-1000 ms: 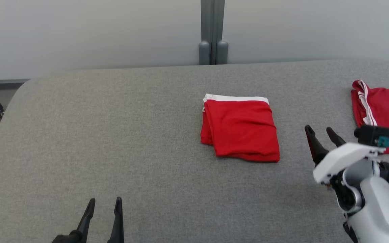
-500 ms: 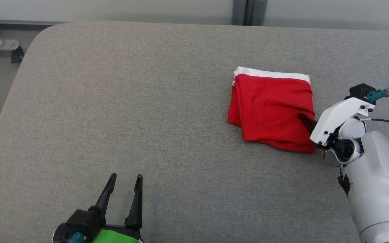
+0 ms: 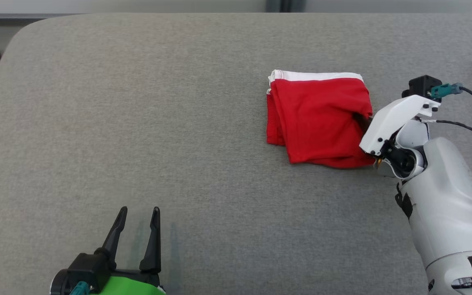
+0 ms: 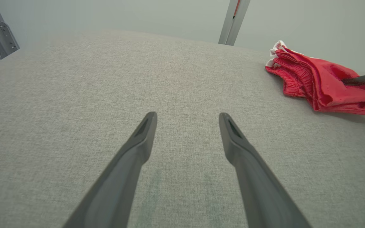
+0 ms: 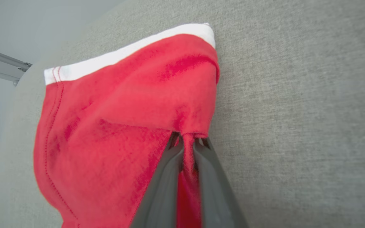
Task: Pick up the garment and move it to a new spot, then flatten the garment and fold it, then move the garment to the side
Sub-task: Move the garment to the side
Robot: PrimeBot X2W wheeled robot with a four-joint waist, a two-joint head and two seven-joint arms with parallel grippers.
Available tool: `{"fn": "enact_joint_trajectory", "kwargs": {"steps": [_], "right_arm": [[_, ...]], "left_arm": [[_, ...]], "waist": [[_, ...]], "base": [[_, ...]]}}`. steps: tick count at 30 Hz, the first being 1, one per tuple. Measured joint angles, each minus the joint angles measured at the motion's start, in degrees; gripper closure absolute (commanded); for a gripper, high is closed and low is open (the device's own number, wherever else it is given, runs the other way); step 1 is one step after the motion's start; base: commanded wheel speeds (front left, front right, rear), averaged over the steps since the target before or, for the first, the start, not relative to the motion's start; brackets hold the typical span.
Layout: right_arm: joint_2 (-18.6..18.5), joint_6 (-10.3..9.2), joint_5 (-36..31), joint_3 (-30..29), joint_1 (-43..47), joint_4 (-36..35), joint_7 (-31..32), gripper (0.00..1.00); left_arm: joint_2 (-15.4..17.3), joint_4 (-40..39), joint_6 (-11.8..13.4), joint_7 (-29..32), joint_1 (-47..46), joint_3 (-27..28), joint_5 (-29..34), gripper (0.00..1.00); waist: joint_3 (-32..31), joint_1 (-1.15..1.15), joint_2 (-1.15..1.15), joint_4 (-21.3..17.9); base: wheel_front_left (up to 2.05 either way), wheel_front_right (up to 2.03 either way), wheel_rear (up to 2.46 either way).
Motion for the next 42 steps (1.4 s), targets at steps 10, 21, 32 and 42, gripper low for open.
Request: {"fn": "enact_joint_trajectory", "kwargs": {"steps": [10, 21, 32, 42], "right_arm": [[-7.0, 0.01, -1.5, 3.1, -2.0, -5.3, -2.6, 1.00], [-14.1, 0.02, -5.8, 5.7, -11.2, -8.2, 0.1, 1.00], [-23.0, 0.02, -6.7, 4.7, -11.2, -11.7, 14.6, 1.00], [-24.0, 0.03, -24.8, -2.7, -7.1, -11.0, 4.3, 0.00]], "left_arm": [[2.9, -1.4, 0.0, 0.0, -3.6, -2.5, 0.3, 0.00], [5.2, -1.4, 0.0, 0.0, -6.0, -3.2, 0.0, 0.00], [5.1, -1.8, 0.0, 0.0, -5.5, -1.4, 0.0, 0.00], [5.0, -1.7, 0.0, 0.0, -5.9, -1.4, 0.1, 0.00]], "waist": [[1.5, 0.00, 0.00, -11.9], [8.0, 0.01, 0.00, -17.5], [9.6, 0.00, 0.00, -15.6], [9.8, 0.01, 0.00, -14.5]], "base": [[0.00, 0.00, 0.00], [0.00, 0.00, 0.00], [0.00, 0.00, 0.00], [0.00, 0.00, 0.00]]}}
